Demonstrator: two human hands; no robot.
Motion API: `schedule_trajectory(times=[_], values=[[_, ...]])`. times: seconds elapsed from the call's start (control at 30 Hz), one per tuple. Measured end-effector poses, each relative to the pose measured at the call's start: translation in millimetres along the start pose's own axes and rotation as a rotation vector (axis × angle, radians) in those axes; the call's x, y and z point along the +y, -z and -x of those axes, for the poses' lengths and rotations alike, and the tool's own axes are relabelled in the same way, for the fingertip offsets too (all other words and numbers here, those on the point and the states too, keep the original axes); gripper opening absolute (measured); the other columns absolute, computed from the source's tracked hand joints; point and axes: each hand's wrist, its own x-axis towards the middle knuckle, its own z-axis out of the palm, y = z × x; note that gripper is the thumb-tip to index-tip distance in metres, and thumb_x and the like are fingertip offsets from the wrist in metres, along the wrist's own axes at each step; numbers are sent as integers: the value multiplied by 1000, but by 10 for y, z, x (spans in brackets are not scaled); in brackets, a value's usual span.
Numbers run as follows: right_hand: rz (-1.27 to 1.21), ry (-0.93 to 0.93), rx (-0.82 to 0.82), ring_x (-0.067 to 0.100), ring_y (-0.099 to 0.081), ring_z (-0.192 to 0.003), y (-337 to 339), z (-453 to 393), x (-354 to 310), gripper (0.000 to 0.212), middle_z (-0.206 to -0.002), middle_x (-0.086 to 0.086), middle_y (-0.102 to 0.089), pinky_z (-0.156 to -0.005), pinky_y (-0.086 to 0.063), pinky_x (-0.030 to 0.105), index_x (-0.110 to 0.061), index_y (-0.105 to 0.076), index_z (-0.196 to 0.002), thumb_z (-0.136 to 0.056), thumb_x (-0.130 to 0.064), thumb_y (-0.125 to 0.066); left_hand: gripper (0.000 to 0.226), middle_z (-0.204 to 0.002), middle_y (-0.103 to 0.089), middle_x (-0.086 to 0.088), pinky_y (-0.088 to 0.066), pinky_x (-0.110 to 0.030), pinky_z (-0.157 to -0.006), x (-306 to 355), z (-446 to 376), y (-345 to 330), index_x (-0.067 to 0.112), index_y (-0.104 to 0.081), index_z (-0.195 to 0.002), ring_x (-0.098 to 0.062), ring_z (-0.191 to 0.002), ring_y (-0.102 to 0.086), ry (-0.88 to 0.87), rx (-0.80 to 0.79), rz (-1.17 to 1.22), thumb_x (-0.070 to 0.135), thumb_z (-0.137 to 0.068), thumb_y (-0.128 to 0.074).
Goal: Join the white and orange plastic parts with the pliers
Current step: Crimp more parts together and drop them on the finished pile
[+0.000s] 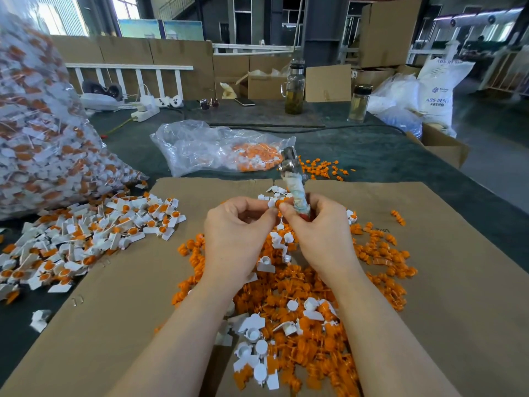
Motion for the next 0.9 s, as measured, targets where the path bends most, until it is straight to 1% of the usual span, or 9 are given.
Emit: schedule_trajectory(times=[0.1, 0.23, 0.33, 0.43, 0.5, 0.7, 0.77, 0.9], values=[[-5, 1, -20, 7, -67, -78, 12, 3, -16, 11, -82, -7, -71, -74, -58, 41, -21, -69, -92, -88, -31, -69, 13, -69, -73, 11, -54, -15, -61, 5, 1, 1, 29, -72, -76, -4, -66, -69, 2, 12, -7, 19, -81, -80], [-11, 13, -67, 6, -67, -82, 37, 9, -40, 11, -87, -8, -71, -76, -58, 36, -21, -69, -99, -89, -26, -69, 10, -69, -73, 10, -54, -16, -61, 9, 2, -2, 26, -73, -76, -4, -66, -69, 26, 31, 12, 23, -80, -81], [4, 30, -83, 6, -66, -83, 47, 14, -52, 12, -87, -9, -70, -76, -58, 34, -21, -69, -102, -90, -24, -68, 9, -69, -74, 9, -58, -22, -65, 14, 4, -3, 25, -73, -76, -7, -68, -71, 37, 37, 24, 24, -80, -81], [15, 57, -81, 6, -66, -79, 46, 15, -52, 7, -82, -10, -69, -71, -57, 31, -28, -67, -95, -89, -26, -68, 9, -70, -74, 6, -60, -28, -68, 18, 5, -2, 23, -73, -77, -10, -69, -71, 37, 42, 16, 24, -81, -80], [32, 78, -75, 5, -65, -78, 44, 14, -49, 8, -81, -12, -69, -69, -57, 29, -31, -65, -95, -90, -26, -68, 8, -71, -74, 5, -60, -29, -68, 17, 3, 1, 23, -73, -78, -11, -70, -71, 39, 40, 12, 25, -81, -80], [137, 150, -45, 4, -64, -80, 39, 10, -36, 16, -84, -17, -65, -67, -56, 28, -22, -68, -103, -87, -25, -71, 10, -68, -74, 7, -61, -32, -69, 13, 2, 10, 23, -72, -75, -10, -67, -71, 55, 30, 19, 23, -82, -80], [163, 178, -42, 3, -63, -80, 42, 12, -39, 18, -83, -19, -64, -67, -54, 27, -21, -69, -102, -86, -26, -72, 12, -67, -73, 8, -61, -32, -69, 7, -3, 13, 24, -72, -73, -9, -66, -71, 56, 31, 12, 23, -81, -80], [235, 227, -35, -1, -60, -77, 52, 11, -51, 16, -76, -25, -58, -62, -46, 19, -23, -69, -100, -85, -27, -72, 13, -67, -74, 6, -62, -38, -70, -9, -15, 14, 25, -71, -72, -13, -68, -72, 66, 35, -4, 25, -81, -81]])
